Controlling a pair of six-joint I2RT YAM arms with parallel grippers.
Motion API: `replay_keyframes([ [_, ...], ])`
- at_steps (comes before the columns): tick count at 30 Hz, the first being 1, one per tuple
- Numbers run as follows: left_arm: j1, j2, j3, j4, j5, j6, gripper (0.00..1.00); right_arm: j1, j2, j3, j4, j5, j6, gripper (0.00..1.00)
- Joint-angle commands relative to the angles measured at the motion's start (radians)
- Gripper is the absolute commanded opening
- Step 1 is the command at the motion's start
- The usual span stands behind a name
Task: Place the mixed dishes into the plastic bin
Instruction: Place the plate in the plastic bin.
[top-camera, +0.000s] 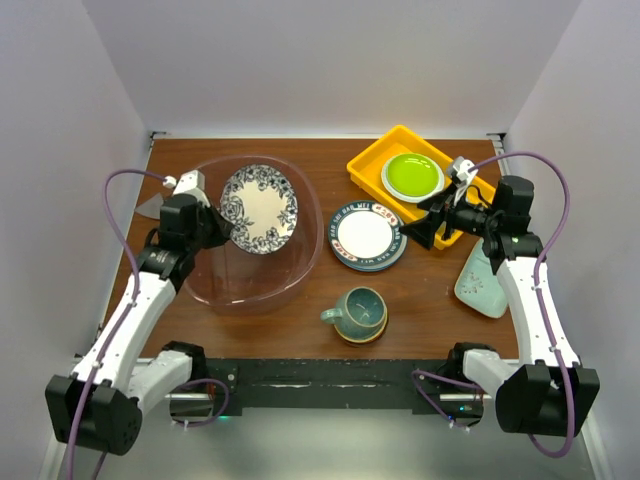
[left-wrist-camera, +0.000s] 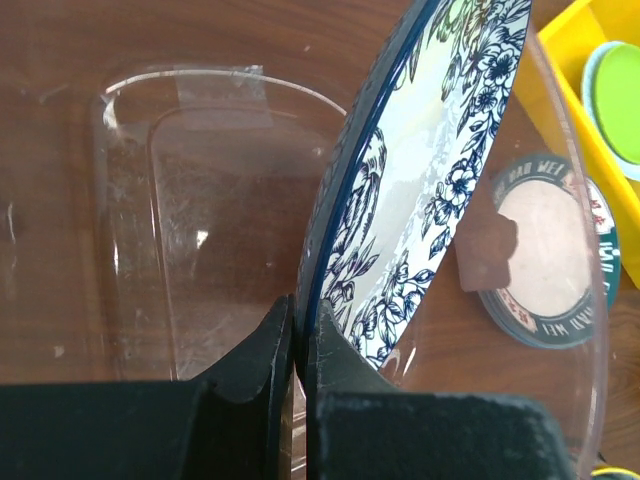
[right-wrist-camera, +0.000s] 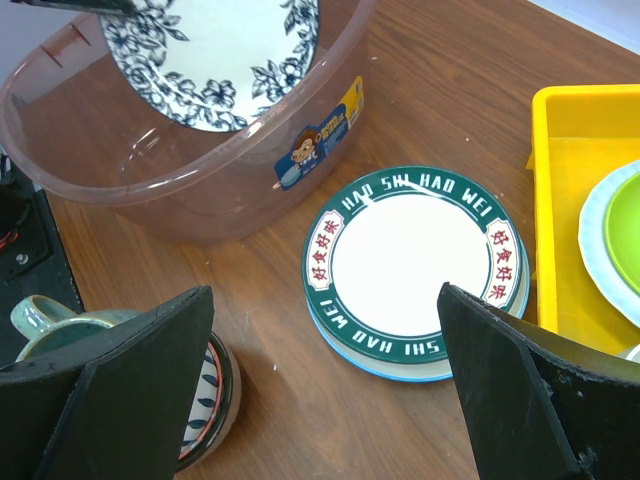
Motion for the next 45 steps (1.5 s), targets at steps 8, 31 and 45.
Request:
replay_keyframes([
  [8, 0.108, 0.205, -0.064, 0.432, 0.218, -0.225, 0.0, -0.003, -0.009, 0.027, -0.01, -0.001, -0.028, 0.98],
  [31, 0.177, 0.382, -0.119, 0.452, 0.283, -0.264, 0.56, -0.003, -0.01, 0.032, -0.016, 0.005, -0.034, 0.98],
  [45, 0.177, 0.258, -0.015, 0.22, 0.197, -0.154, 1.0, -0.003, -0.012, 0.033, -0.024, 0.014, -0.043, 0.98],
])
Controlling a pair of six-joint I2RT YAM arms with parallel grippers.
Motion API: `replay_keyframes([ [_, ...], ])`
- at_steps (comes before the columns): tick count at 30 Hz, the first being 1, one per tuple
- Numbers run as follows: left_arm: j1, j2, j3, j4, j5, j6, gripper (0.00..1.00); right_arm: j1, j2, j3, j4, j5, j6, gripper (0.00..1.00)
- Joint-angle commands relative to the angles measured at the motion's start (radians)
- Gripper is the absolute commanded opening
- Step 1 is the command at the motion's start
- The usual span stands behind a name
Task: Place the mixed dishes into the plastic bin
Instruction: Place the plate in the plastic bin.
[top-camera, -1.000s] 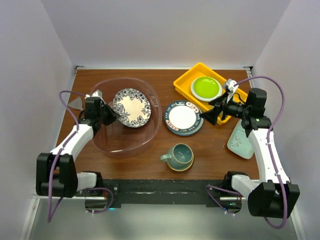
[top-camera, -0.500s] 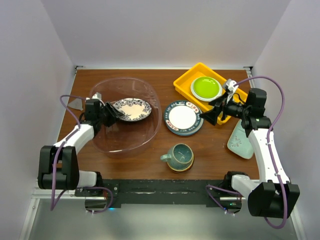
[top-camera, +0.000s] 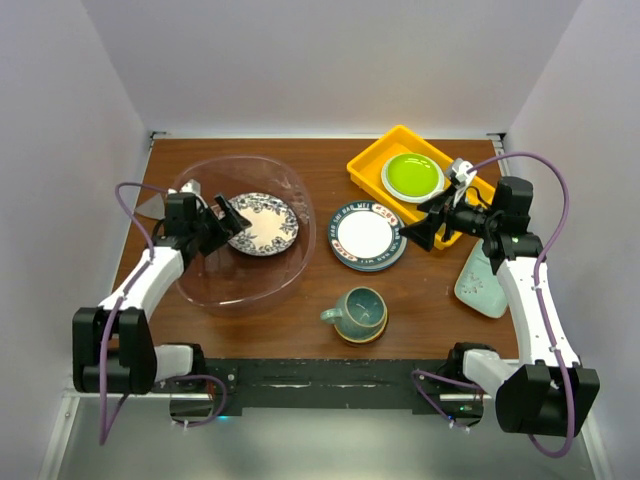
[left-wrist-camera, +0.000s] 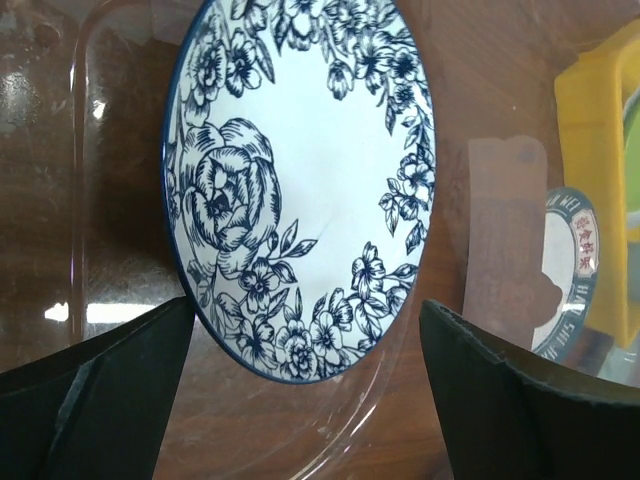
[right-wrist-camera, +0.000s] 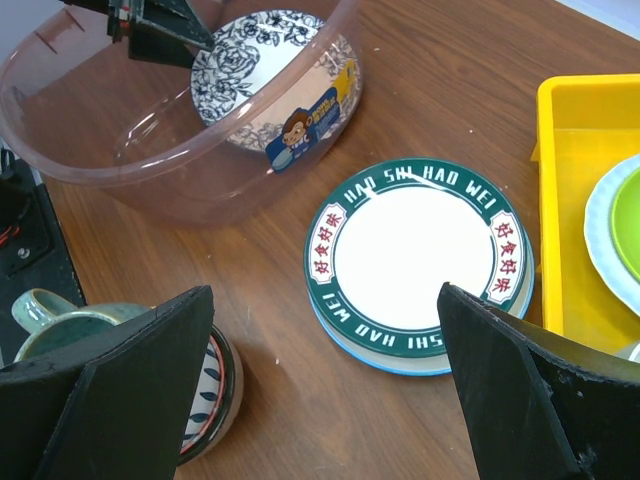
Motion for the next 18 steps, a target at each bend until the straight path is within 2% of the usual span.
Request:
replay_keyframes([
  [1, 0.009, -0.088, 0.08, -0.01, -0.028, 0.062, 1.0, -0.003, -0.013, 0.035, 0.003, 0.013, -0.025, 0.98],
  [18, 0.009, -0.317, 0.181, -0.087, 0.042, 0.183, 1.0, -0.003, -0.007, 0.035, -0.007, 0.028, -0.045, 0.98],
])
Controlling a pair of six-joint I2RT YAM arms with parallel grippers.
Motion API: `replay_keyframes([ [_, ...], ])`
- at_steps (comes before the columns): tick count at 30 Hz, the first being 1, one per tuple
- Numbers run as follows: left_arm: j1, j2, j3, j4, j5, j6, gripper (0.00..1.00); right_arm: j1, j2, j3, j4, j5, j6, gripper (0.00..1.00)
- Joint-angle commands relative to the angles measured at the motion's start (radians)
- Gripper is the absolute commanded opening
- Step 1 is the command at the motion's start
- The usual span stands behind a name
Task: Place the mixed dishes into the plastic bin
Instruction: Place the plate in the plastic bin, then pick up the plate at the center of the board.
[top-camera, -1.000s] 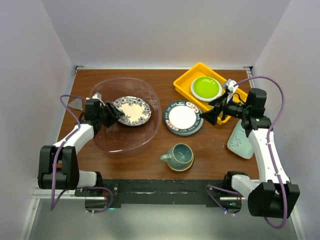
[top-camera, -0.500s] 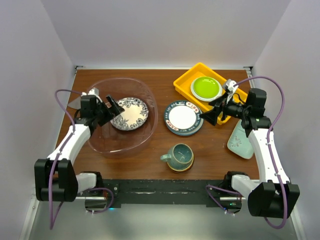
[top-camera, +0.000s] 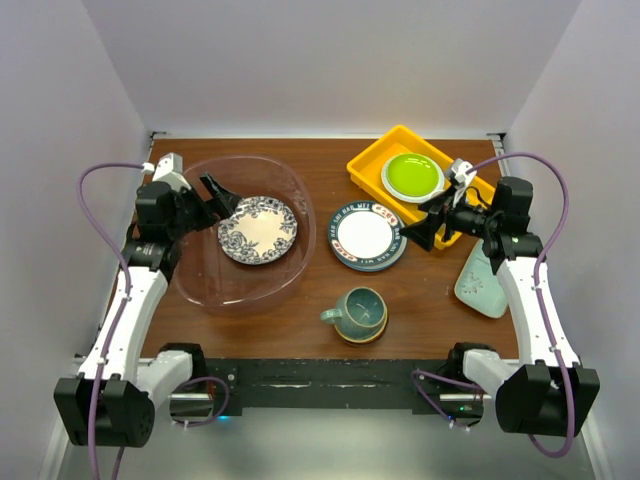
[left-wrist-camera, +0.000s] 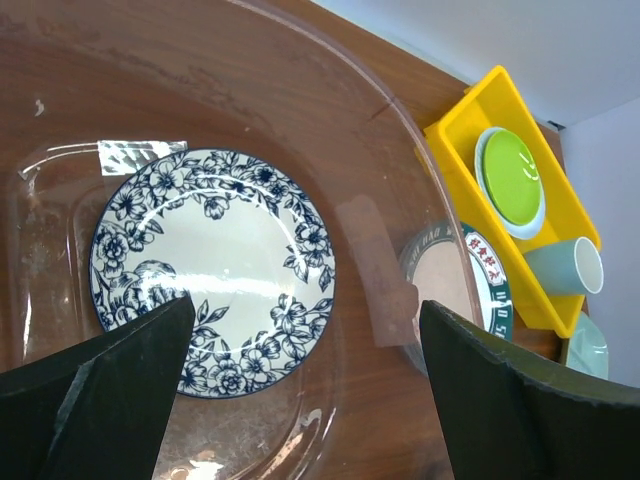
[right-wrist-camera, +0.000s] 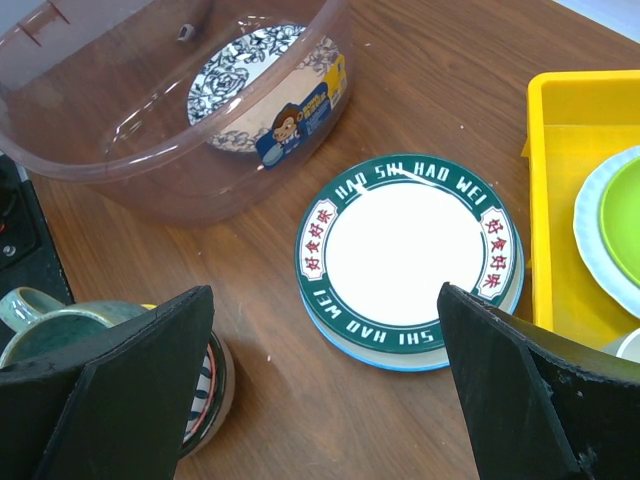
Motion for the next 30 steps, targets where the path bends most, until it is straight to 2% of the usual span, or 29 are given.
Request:
replay_keyframes([
  [1, 0.007, -0.049, 0.054, -0.022, 0.039, 0.069, 1.0, -0.005, -0.006, 0.034, 0.001, 0.009, -0.024, 0.98],
  [15, 0.007, -0.249, 0.06, -0.082, 0.056, 0.302, 1.0, -0.005, -0.003, 0.03, -0.004, -0.01, -0.049, 0.98],
  [30, 0.007, -0.39, -0.114, 0.026, 0.214, 0.38, 1.0, -0.003, 0.016, 0.02, -0.013, -0.034, -0.09, 0.98],
])
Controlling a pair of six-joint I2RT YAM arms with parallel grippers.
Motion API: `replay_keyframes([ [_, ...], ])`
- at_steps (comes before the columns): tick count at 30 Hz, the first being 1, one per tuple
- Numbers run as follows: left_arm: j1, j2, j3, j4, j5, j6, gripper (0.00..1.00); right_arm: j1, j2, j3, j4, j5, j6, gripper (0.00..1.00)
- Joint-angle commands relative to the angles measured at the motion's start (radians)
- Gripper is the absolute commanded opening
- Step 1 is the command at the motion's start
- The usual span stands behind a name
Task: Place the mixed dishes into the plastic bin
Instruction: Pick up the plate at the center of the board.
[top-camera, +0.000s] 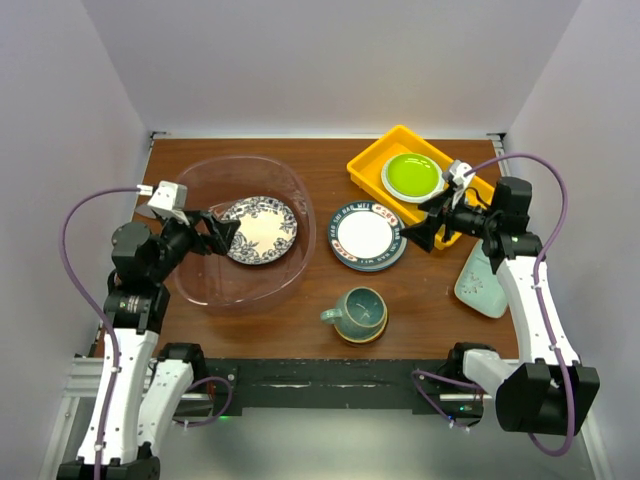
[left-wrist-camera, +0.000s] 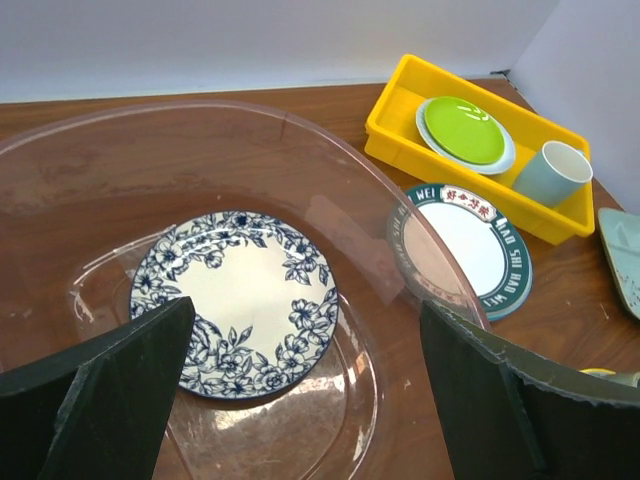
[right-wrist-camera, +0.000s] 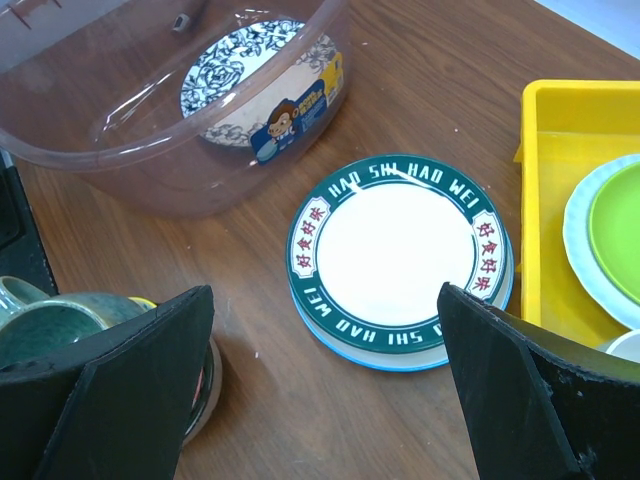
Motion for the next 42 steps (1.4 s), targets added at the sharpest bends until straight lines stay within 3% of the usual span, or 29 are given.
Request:
replay_keyframes([
  [1, 0.007, -0.018, -0.048, 0.074, 0.058, 0.035, 1.0, -0.003, 0.015, 0.02, -0.005, -0.03, -0.04, 0.98],
  [9, 0.007, -0.058, -0.183, 0.18, 0.081, -0.013, 1.0, -0.003, 0.026, 0.014, -0.014, -0.057, -0.063, 0.98],
  [42, 0.007, -0.064, -0.197, 0.205, 0.124, -0.015, 1.0, -0.003, 0.032, 0.008, -0.023, -0.07, -0.093, 0.98],
])
